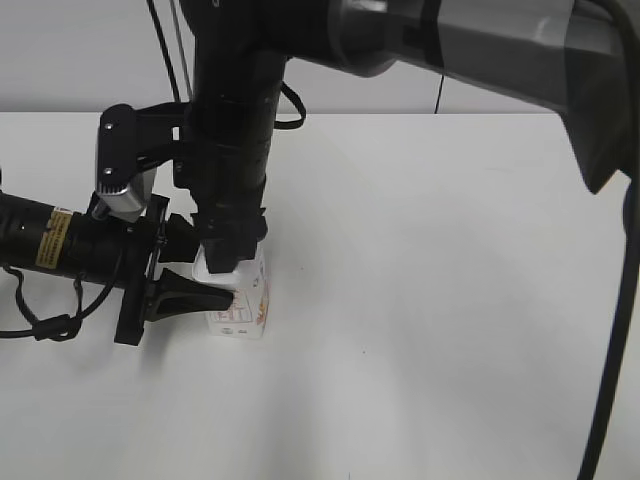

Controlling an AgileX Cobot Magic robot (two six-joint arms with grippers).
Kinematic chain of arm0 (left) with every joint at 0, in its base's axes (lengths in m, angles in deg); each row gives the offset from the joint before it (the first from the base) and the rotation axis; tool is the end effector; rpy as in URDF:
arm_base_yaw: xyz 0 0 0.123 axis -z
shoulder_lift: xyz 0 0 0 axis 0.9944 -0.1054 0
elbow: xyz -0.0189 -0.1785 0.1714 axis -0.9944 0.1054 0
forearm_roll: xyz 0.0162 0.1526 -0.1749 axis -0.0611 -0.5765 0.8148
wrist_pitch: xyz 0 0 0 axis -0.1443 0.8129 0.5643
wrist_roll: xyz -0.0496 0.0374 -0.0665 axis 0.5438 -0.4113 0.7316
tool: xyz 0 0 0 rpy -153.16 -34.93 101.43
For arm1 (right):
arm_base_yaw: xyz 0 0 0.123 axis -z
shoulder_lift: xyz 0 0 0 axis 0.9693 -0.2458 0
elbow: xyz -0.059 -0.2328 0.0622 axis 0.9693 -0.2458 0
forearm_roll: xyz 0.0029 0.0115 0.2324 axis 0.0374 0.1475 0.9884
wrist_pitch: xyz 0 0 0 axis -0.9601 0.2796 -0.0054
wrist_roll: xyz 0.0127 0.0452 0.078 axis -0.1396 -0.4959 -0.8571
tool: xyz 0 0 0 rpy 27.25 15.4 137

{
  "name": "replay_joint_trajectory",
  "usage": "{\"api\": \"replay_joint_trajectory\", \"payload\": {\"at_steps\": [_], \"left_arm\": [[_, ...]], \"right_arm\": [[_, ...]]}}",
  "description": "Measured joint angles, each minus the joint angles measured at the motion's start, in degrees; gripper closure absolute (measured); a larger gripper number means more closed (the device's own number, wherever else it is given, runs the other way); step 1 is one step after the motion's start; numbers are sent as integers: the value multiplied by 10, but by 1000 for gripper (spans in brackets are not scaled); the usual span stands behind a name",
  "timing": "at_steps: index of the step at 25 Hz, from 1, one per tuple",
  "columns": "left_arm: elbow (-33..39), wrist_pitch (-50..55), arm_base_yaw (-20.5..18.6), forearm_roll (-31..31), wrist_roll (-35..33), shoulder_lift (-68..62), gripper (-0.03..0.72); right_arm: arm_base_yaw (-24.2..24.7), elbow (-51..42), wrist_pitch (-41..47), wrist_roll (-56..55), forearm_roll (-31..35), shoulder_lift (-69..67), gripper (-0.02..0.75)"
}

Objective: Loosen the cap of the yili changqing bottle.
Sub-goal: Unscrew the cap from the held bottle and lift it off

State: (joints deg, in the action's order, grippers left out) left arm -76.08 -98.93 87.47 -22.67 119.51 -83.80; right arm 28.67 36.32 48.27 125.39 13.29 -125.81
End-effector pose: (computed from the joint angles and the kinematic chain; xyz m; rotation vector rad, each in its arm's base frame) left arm 0.2824 -0.0968 0.0821 1.5406 1.5832 -0.8975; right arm 0.2882 0.3347 0.1839 -2.3859 1.6643 0.2295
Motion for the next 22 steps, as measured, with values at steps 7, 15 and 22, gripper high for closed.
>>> {"api": "replay_joint_trajectory", "payload": {"at_steps": [7, 15, 22], "left_arm": [[0, 0, 0, 2, 1, 0, 319], [0, 1, 0, 2, 1, 0, 320], [0, 1, 0, 2, 1, 0, 321]], "right_arm": [[-1, 0, -2, -30, 21, 8, 161], [-1, 0, -3, -141, -1, 53, 159], [-1, 0, -3, -426, -19, 58, 159]]}}
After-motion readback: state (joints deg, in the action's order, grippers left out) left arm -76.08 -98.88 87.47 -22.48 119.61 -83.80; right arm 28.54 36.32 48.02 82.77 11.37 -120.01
